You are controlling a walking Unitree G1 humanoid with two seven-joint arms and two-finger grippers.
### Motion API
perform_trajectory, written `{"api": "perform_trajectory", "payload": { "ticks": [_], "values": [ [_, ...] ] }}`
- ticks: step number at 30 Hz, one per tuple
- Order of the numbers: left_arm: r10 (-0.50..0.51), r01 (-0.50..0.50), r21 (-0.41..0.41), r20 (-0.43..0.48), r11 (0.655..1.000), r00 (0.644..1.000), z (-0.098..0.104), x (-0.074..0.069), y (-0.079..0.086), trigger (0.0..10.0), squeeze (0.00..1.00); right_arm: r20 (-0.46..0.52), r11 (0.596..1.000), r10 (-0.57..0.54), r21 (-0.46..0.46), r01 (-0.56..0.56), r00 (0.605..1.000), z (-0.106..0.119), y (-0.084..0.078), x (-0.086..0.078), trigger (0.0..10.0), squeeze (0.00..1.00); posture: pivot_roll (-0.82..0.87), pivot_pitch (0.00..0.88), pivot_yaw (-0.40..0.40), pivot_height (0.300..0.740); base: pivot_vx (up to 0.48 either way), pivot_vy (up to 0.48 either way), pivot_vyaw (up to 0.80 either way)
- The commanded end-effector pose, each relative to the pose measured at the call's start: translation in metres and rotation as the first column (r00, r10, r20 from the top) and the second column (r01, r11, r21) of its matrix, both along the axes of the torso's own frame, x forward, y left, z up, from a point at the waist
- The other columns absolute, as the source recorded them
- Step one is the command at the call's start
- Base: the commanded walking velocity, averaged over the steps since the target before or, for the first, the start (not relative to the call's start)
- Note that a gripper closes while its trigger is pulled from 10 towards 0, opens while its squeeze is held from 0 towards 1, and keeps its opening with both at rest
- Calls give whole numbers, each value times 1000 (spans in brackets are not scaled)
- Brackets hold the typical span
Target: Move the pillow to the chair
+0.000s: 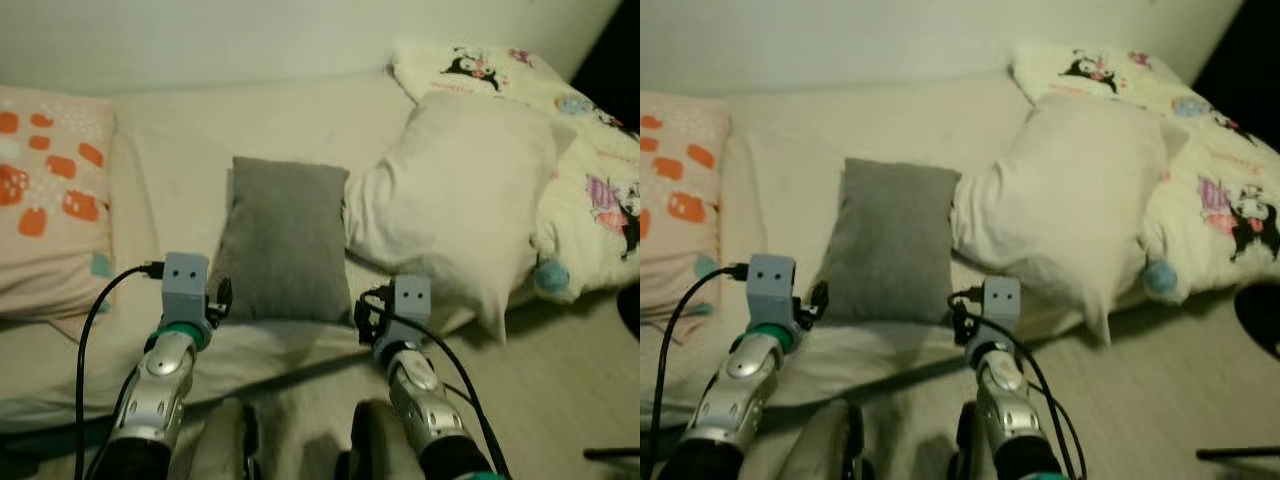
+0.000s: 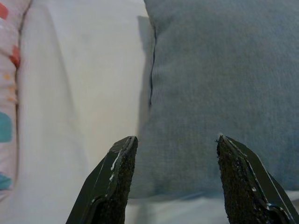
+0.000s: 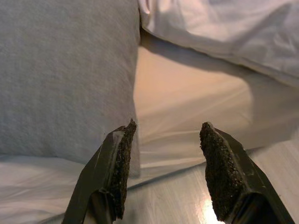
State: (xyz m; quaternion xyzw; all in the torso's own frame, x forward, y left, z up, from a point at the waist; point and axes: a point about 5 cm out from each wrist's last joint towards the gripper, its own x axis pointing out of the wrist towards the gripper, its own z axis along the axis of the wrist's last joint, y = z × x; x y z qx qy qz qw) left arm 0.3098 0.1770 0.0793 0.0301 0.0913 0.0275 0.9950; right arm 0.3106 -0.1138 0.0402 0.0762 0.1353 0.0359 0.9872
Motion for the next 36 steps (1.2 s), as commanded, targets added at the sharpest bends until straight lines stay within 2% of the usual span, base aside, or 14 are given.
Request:
{"api": "perform_trajectory", "payload": {
  "ticks": [1,14,17,20,21,23,24,25,26,27,28,32,33,36],
  "values": [
    [35,-35,-8,1,999,999,0,0,8,10000,0,-1,1000,13,0,-13,1000,1,2,2,10000,0,60,51,13,595,0,0,0],
    [44,-44,1,95,999,995,16,14,36,10000,0,48,996,94,-9,-93,994,26,14,28,10000,0,65,93,-33,575,0,0,0],
    [18,-17,-5,166,1000,986,34,32,51,10000,0,85,993,88,72,-94,992,45,19,44,10000,0,83,150,-54,555,0,0,0],
    [18,-17,-7,177,1000,984,38,37,55,10000,0,98,990,70,115,-81,993,52,21,49,10000,0,77,176,-53,550,0,0,0],
    [21,-16,-31,180,999,983,41,40,59,10000,314,114,983,51,172,-70,992,59,22,52,10000,0,66,194,-50,550,0,0,0],
    [23,-14,-49,184,999,983,44,42,62,10000,314,126,975,37,213,-64,991,64,23,55,10000,0,60,203,-47,550,0,0,0],
    [27,-12,-87,180,996,983,45,44,65,10000,1000,140,966,26,253,-61,990,69,23,57,10000,0,54,214,-41,550,0,0,0],
    [30,-10,-112,176,994,984,45,46,67,10000,1000,148,960,22,272,-62,989,72,24,59,10000,0,54,214,-41,550,0,0,0],
    [29,-4,-151,160,988,987,43,47,68,10000,1000,161,951,2,306,-52,987,76,23,61,10000,267,47,226,-32,550,0,0,0],
    [26,1,-178,150,984,988,42,47,69,10000,1000,169,943,-12,330,-45,986,79,22,62,10000,267,47,226,-32,550,0,0,0],
    [18,10,-203,138,979,990,39,47,70,10000,1000,176,930,-40,367,-28,984,82,20,64,10000,1000,44,236,-15,550,0,0,0],
    [7,23,-240,121,971,993,35,45,71,10000,1000,185,903,-84,430,-3,979,86,17,65,10000,1000,42,239,-8,550,0,0,0],
    [-11,46,-308,115,950,993,29,43,71,10000,1000,186,842,-131,540,10,974,91,13,68,10000,1000,35,246,18,550,0,0,0],
    [-27,69,-371,118,926,993,24,41,70,10000,1000,183,759,-154,651,-2,971,95,13,69,10000,1000,36,249,30,550,0,0,0]
  ]
}}
